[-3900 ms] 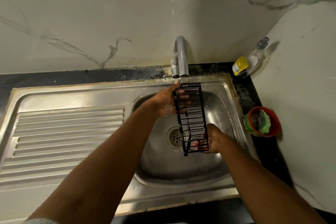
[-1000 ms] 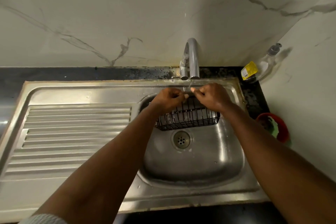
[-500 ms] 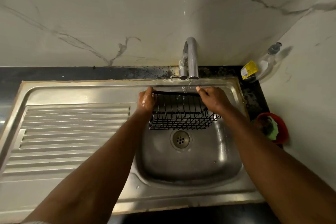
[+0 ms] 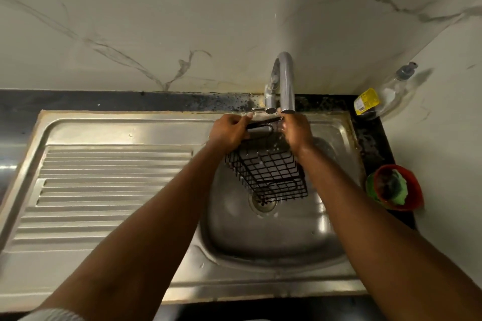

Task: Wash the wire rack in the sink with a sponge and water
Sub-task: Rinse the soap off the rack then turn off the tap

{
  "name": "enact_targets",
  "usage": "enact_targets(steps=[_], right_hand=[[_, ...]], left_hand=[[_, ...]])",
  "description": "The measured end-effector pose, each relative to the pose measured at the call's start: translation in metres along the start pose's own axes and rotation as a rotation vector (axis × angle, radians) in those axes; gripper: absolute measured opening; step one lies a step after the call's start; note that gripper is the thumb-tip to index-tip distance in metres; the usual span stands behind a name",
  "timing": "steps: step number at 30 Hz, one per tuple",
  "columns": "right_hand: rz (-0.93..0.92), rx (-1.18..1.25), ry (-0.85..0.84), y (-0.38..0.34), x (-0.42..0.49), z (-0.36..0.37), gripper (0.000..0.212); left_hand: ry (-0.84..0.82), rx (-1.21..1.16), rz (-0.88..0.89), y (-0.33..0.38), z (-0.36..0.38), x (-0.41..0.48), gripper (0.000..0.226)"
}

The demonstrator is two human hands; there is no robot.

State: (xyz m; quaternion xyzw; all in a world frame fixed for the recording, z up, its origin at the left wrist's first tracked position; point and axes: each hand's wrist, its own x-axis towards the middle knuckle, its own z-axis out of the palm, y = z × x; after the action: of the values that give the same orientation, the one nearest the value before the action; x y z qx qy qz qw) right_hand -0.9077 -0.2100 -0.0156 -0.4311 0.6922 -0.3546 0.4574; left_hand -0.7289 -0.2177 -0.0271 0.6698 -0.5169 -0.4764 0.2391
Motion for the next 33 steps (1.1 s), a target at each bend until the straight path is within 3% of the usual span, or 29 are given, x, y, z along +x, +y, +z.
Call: enact_targets(steps=[3,7,10,14,16,19,21,24,29,33], right_hand=[[0.138,0.322,0.034,0.02,0.01,-0.023,0.038],[0.188,0.346,0.019,0.038,0.006,-0.023,0.028],[0.084,0.114,0.004,0.038,0.008,-0.023,0.024],[-0.136,-0.461,-0.156,0.024,0.009,-0.006,0.034],[-0.21,-0.709,-0.055,0.015,0.005,0.007,0.043],[-0.374,-0.823,0.044,0.005,0.004,0.015,0.046],[-0.413,-0.802,-0.006,-0.003,0.004,0.021,0.047],[-0.295,-0.724,-0.029,-0.013,0.005,0.025,0.051],[-0.062,-0.338,-0.136,-0.012,0.012,-0.014,0.048],[0.063,-0.009,-0.115,0.005,0.014,-0.054,0.049]], left_hand=[[-0.069,-0.248,-0.057,-0.013,-0.008,0.001,0.066],[-0.077,-0.357,-0.025,-0.015,0.004,-0.004,0.047],[-0.037,-0.309,-0.001,-0.018,0.012,0.002,0.042],[0.039,-0.215,0.006,-0.009,0.021,0.004,0.05],[0.092,-0.167,0.004,0.004,0.024,0.003,0.057],[0.133,-0.175,-0.017,0.015,0.021,0.004,0.07],[0.126,-0.162,-0.022,0.016,0.021,0.005,0.079],[0.073,-0.207,0.062,0.016,0.025,0.004,0.079],[-0.113,-0.133,0.162,0.003,0.012,0.003,0.054],[-0.094,0.054,0.076,-0.037,0.009,-0.008,0.061]])
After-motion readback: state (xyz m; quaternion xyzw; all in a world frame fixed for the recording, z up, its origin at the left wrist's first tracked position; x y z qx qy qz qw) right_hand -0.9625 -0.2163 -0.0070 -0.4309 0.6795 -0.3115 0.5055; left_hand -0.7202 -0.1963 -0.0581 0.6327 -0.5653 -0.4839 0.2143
